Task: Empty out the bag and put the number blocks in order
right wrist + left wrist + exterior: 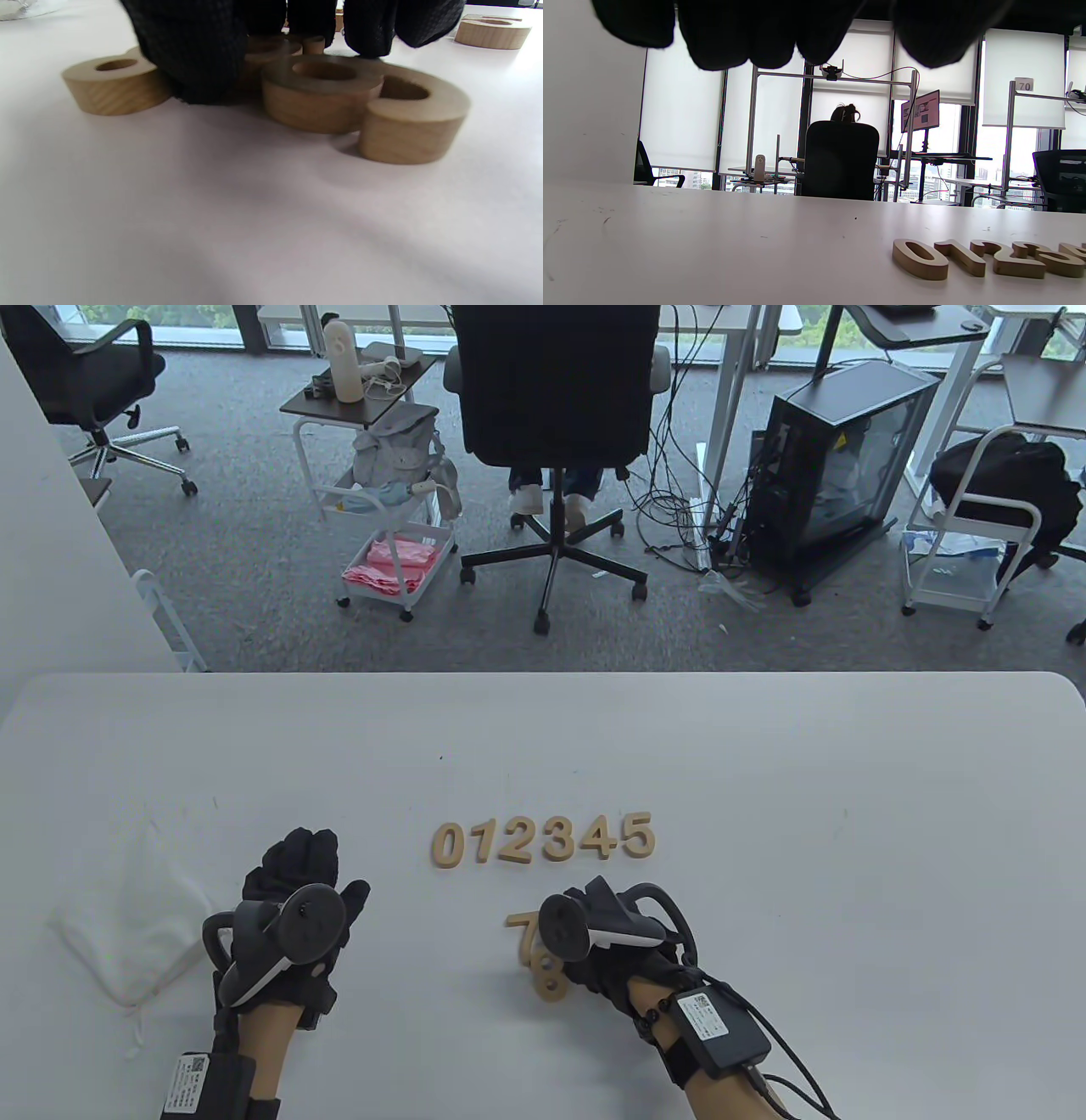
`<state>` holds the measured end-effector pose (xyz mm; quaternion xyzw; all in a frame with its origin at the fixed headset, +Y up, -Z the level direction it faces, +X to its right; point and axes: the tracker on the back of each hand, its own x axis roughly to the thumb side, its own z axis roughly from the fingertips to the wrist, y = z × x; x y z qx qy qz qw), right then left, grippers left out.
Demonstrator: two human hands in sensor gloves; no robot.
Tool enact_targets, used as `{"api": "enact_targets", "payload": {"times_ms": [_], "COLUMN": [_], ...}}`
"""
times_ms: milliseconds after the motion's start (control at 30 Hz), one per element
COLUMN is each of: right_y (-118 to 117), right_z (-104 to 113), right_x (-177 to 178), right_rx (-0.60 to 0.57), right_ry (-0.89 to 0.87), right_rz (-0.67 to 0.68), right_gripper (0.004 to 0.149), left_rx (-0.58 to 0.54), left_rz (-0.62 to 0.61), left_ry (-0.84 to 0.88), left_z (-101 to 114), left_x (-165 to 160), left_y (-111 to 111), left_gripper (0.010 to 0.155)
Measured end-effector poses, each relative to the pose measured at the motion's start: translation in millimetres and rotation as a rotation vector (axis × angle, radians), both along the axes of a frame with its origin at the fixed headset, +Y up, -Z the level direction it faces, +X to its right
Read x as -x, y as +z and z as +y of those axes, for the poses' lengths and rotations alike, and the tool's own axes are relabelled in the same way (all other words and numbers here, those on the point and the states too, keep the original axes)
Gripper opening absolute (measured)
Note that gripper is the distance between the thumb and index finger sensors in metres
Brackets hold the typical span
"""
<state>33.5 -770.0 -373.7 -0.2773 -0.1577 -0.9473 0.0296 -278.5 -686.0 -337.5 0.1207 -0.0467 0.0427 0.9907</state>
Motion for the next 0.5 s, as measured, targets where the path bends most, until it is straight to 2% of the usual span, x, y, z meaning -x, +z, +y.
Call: {"api": "enact_targets", "payload": {"times_ms": [167, 500], "right_y": [0.6, 2.0], "right_z": [0.4, 0.0], "right_x": [0.6, 1.9], "right_rx": [-0.027, -0.095], "right_ry": [-0.006, -0.005], "right_rz": [0.007, 0.037], "right_gripper": [0.069, 0.068], "left_rx": [-0.002, -0.003], "left_rz": [0.0, 0.002], "left_ry": [0.002, 0.005], "left_z": [0.0, 0.1], "left_x": [0.2, 1.0], "left_y": [0.0, 0.2], "left_gripper": [0.074, 0.074]}}
